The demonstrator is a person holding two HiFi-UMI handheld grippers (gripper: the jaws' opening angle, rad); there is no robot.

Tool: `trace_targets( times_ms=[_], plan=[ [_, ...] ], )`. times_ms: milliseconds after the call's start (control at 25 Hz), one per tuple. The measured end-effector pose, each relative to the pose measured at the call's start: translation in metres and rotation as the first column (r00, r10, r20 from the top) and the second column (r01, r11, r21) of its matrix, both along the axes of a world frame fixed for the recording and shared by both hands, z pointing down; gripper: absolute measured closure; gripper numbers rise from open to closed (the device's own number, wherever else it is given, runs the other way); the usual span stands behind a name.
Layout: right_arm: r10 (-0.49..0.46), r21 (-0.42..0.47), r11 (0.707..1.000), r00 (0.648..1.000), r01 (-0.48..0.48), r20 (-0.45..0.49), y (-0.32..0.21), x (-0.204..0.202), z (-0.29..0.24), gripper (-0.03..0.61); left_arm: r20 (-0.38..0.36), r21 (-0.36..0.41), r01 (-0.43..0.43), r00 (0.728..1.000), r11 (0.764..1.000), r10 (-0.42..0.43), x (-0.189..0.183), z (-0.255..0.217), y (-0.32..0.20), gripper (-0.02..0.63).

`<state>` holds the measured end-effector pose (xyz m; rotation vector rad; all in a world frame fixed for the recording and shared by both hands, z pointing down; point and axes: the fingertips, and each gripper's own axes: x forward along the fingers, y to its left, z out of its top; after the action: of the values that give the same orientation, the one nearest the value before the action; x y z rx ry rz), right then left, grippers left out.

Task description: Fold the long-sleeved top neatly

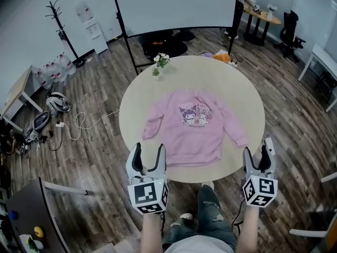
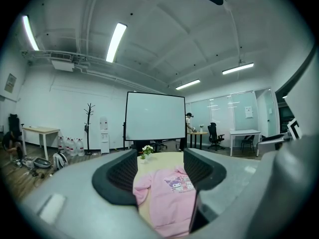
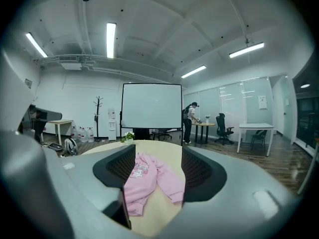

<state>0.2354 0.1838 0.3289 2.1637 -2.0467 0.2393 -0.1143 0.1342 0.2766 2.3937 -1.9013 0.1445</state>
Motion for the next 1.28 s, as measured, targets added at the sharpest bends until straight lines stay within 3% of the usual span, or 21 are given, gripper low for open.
trace_targets(
  times_ms=[800,1280],
  plan=[
    [-0.083,-0.077,0.993,0.996,0.085,0.020,-0.192,0.114,0.022,0.282,0.029,-0.074,0.023,0.999,0.997,-0.020,0.130,0.016,-0.170,0.334],
    [-0.107,-0.206,0.972,0.993,0.114,0.044,-0.216,0.135,0.083,0.282,0.055,-0.174,0.013,0.998,0.985,-0.003,0.162,0.061,-0.209,0.334]
  ],
)
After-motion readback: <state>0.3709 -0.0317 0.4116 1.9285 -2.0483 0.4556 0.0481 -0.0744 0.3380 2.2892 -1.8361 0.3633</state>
